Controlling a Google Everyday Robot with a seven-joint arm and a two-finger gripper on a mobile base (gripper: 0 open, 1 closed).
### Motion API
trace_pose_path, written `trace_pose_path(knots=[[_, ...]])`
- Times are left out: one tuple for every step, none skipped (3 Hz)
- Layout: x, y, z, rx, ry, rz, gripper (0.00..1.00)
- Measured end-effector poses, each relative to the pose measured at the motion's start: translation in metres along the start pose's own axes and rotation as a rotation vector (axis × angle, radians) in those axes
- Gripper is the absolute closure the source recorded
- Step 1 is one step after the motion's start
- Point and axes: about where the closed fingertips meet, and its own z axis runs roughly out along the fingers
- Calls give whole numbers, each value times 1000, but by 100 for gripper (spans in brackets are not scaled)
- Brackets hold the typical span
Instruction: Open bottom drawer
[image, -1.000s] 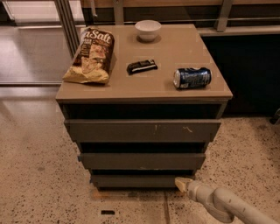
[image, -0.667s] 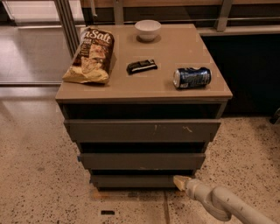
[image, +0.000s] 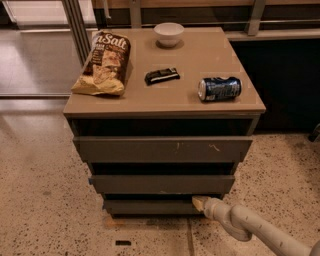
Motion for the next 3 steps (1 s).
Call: trace_pose_path(knots=[[0,0,1,0,1,-1,100],[4,-6,4,41,-10,16,100],[5,-15,19,80,-24,10,100]])
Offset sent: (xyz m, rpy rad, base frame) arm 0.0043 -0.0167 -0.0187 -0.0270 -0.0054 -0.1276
